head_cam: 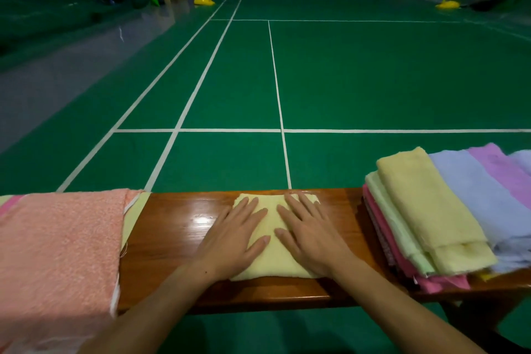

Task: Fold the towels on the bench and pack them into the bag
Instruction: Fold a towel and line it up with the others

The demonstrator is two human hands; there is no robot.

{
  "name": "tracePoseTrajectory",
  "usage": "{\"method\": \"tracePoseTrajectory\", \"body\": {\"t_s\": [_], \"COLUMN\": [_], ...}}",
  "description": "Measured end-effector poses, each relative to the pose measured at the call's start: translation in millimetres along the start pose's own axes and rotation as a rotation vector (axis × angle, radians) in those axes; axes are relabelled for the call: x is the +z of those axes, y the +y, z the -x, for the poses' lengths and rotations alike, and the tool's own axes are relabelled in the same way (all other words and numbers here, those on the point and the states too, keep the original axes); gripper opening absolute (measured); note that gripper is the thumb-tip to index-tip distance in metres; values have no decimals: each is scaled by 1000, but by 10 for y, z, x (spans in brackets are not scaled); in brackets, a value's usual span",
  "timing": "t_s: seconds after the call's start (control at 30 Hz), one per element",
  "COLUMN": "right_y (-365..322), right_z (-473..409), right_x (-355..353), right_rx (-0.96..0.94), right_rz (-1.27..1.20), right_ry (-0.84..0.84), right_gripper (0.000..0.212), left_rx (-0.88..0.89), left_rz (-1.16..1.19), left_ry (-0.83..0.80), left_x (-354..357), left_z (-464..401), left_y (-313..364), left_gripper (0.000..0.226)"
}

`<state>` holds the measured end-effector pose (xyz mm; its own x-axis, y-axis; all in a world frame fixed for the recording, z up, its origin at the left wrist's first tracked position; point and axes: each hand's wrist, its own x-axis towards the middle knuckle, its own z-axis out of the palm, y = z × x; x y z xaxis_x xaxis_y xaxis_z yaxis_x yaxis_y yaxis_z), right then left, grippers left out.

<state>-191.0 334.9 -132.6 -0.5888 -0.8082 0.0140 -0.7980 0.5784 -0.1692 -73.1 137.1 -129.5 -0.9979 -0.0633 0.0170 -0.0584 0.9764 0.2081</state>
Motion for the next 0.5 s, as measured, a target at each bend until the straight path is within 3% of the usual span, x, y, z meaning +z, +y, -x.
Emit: {"method": "tracePoseTrajectory", "body": {"t_s": [0.13, 0.27, 0.4, 0.5], "right_y": [227, 384, 386, 309], "right_z": [51, 126, 311, 505], "right_x": [-38, -141, -279, -320], "right_rx": [74, 173, 17, -42], "right_rz": [38, -7, -184, -411], "right_ry": [-84, -18, 203, 133], "right_gripper": [69, 66, 43, 39], "left_rx": [-25, -31, 75, 130], "left_rz": [-75, -65, -38, 74], "left_ry": [-61, -24, 115, 125], "left_x": [4, -53, -173, -207], "left_z": [6, 10, 104, 236], "left_y": [-108, -166, -212, -190], "left_gripper": [76, 77, 58, 49]}}
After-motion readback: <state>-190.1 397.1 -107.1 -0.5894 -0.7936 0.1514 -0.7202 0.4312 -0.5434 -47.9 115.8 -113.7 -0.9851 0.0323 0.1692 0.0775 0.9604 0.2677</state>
